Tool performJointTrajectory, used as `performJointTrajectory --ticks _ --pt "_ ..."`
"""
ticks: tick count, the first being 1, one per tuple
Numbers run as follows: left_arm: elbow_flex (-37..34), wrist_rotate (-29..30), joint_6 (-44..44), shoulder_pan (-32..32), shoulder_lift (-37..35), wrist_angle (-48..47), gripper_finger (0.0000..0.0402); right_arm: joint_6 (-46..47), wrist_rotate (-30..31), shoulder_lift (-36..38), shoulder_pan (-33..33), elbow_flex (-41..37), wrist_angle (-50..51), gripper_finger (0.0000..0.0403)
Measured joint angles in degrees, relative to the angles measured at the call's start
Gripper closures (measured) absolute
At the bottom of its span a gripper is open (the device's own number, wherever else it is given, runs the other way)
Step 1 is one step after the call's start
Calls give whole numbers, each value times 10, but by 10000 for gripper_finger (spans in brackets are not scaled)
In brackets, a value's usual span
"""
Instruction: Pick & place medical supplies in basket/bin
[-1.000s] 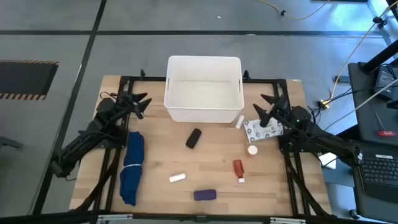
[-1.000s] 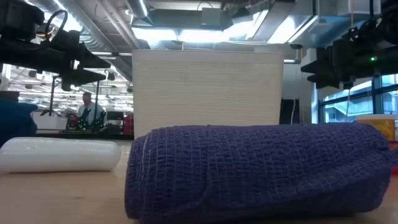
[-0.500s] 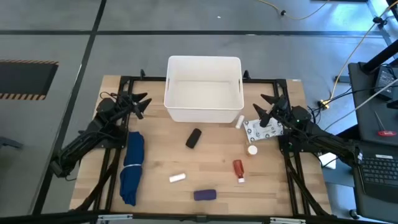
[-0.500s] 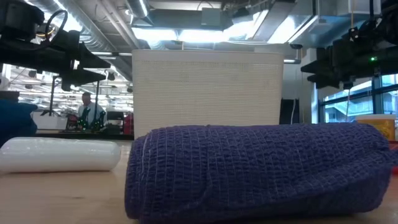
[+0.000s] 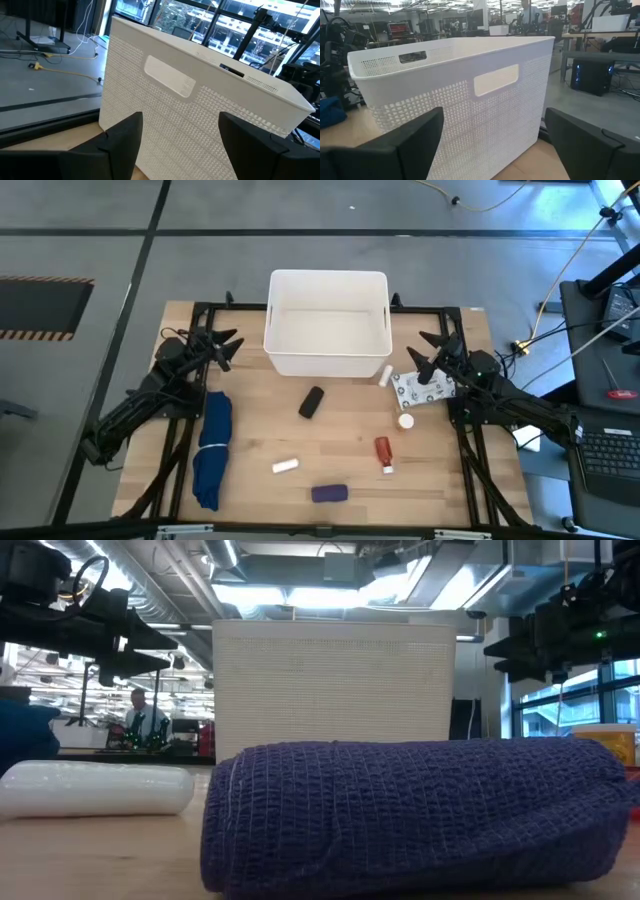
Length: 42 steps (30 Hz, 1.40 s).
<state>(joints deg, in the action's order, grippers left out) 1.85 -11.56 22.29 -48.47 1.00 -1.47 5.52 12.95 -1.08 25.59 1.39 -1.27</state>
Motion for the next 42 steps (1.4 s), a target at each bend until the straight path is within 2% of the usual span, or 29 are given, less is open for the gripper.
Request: performJointTrajectory --ticks 25,28,32,35,42 --pt "0 0 0 0 0 0 148 6 -1 1 -5 0 -15 54" --pt "0 0 0 0 0 0 148 66 -1 1 -5 0 -39 54" --pt "0 0 0 0 0 0 148 199 -8 1 -5 0 -62 54" --pt "0 0 0 0 0 0 148 241 -11 1 -5 0 -78 54" --pt "0 0 0 0 0 0 148 134 0 1 -5 3 -174 54"
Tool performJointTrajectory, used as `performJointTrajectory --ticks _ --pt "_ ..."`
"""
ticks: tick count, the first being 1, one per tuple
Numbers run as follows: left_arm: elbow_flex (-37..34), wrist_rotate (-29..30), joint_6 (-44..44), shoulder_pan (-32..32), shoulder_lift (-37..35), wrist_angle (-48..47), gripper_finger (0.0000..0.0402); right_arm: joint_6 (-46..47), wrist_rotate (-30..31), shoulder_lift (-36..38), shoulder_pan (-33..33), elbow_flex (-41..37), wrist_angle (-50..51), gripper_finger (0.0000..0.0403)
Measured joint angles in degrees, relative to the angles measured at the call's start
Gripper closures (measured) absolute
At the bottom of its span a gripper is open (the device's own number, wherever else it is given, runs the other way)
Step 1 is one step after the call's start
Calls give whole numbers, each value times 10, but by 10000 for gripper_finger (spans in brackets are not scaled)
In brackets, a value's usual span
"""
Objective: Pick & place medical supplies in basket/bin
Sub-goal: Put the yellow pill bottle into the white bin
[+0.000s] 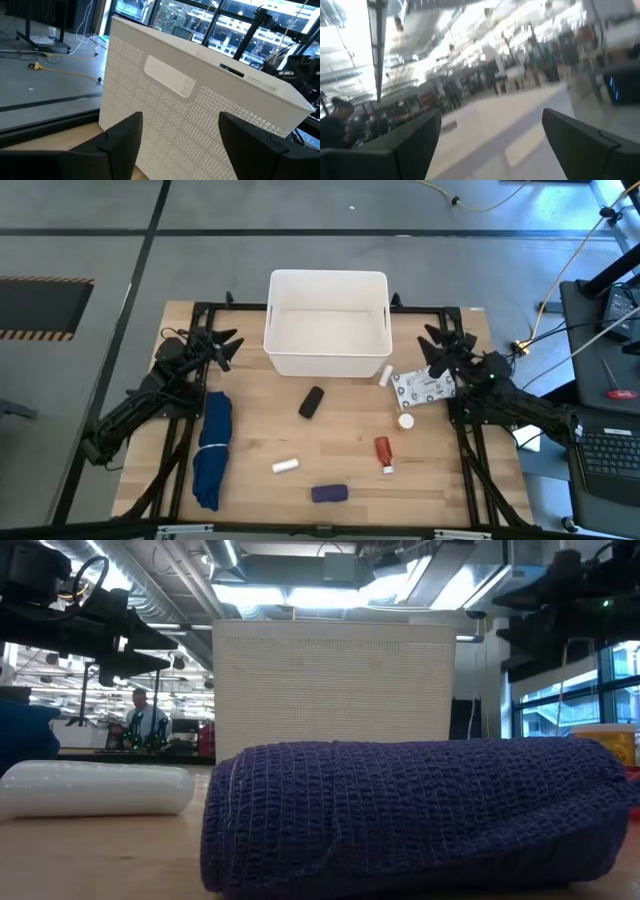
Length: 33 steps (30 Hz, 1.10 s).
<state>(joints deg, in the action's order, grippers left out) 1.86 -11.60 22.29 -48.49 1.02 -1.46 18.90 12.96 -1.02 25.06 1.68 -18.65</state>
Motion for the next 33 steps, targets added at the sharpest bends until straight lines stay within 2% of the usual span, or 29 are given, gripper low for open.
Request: performJointTrajectory --ticks 4,9,14,15,18,24,30,33 --pt "0 0 0 0 0 0 148 -71 1 -8 0 58 22 54" --pt "0 0 0 0 0 0 148 -115 5 -63 0 186 151 54" --pt "0 0 0 0 0 0 148 -101 78 -136 0 311 287 54" --pt "0 0 0 0 0 0 148 -102 77 -152 0 335 309 54" --pt "0 0 0 0 0 0 148 -139 21 -212 -2 395 381 54" --pt "0 0 0 0 0 0 148 -130 4 -339 -16 514 500 54" --pt "0 0 0 0 0 0 148 -128 -6 -479 -84 665 722 71" --pt "0 0 0 0 0 0 148 -104 -6 -535 -135 726 793 85"
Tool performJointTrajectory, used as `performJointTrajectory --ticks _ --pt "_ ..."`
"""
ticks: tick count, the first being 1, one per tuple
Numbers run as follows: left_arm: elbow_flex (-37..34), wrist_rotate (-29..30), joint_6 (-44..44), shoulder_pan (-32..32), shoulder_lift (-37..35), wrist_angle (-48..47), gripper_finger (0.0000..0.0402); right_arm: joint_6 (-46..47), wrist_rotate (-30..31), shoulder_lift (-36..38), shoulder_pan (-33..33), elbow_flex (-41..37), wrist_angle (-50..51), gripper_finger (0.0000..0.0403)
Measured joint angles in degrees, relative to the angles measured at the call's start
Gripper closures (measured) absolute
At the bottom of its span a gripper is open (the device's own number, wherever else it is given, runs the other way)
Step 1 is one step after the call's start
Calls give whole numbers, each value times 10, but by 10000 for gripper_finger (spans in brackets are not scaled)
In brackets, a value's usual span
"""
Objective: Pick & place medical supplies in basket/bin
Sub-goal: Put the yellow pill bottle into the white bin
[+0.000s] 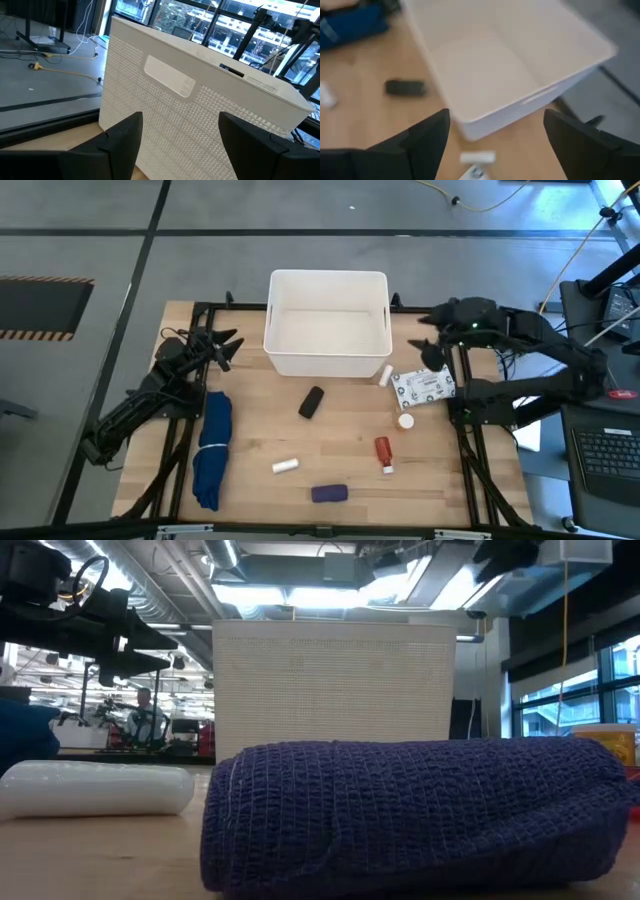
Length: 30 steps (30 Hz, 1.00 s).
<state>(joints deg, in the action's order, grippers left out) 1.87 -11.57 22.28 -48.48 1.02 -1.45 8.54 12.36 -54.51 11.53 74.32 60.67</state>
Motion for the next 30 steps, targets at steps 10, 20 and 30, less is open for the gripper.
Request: performJointTrajectory --ticks 10,20,30 --pt "0 1 0 0 0 0 148 85 -40 -170 -219 68 160 118" --pt "0 1 -1 0 0 0 148 183 -54 -238 -319 -37 136 120" --pt "0 1 0 0 0 0 148 181 -70 -225 -339 -103 87 120"
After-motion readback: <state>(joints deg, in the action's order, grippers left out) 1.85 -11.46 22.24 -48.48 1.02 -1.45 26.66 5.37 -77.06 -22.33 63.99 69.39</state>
